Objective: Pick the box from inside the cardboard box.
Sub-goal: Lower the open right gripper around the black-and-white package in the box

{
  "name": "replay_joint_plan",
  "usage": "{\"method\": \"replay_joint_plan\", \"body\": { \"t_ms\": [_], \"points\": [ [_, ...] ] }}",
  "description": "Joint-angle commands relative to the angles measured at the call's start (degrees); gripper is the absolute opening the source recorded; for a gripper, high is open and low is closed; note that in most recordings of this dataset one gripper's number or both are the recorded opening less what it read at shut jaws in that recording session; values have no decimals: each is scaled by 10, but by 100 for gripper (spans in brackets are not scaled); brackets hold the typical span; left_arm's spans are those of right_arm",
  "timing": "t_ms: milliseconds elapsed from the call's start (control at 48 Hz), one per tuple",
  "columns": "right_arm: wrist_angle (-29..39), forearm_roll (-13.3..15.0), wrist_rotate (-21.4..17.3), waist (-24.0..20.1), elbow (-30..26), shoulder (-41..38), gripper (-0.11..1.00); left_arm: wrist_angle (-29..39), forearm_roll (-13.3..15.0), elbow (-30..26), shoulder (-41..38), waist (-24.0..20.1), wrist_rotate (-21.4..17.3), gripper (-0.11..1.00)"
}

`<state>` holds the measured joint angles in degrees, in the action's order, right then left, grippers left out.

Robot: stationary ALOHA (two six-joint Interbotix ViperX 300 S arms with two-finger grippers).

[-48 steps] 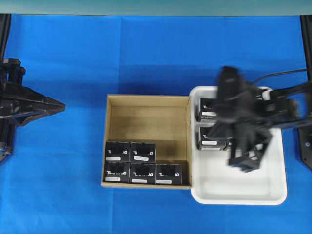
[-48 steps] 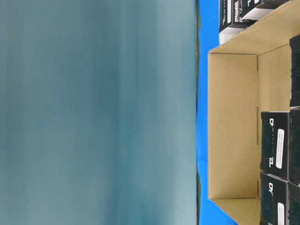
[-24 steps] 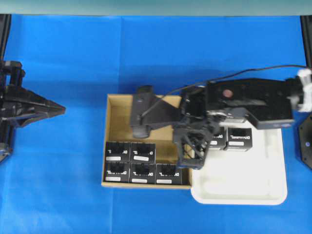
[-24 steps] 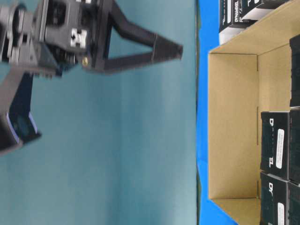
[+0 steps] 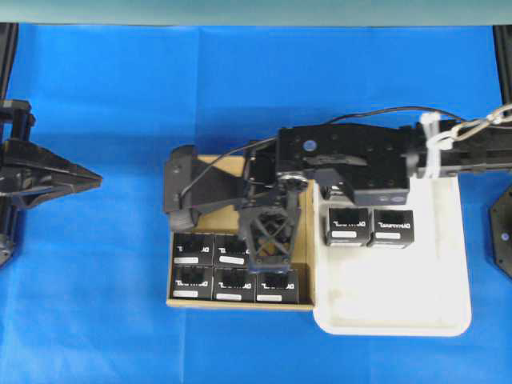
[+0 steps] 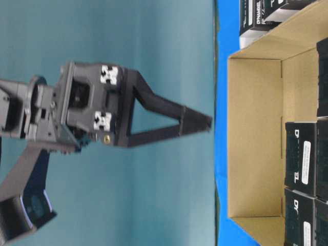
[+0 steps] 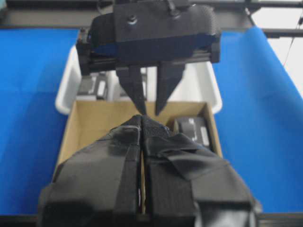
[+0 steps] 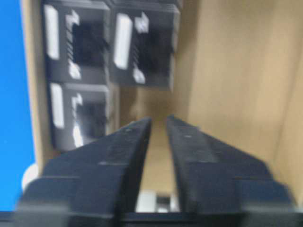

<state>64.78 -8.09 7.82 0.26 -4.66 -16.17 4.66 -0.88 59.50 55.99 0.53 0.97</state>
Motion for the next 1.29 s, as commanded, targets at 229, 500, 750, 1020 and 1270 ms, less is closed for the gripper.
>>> {"method": "replay_joint_plan", "body": {
  "t_ms": [229,500,750,1020,1270],
  "points": [
    [-39,-9,1,0,-11,-33,97,102,-1,-20,45,-2,1,-2],
    [-65,-21,-1,0,-11,-65,98,114,-1,-16,55,-2,1,-2],
    [-81,-51,0,-1,-11,-83,98,115,-1,-15,55,-14,2,-2],
    [-85,-48,1,1,-10,-98,98,114,-1,-15,54,-14,2,-2],
    [-92,-47,4,4,-6,-106,98,115,-1,-15,53,-15,2,-2]
  ]
}}
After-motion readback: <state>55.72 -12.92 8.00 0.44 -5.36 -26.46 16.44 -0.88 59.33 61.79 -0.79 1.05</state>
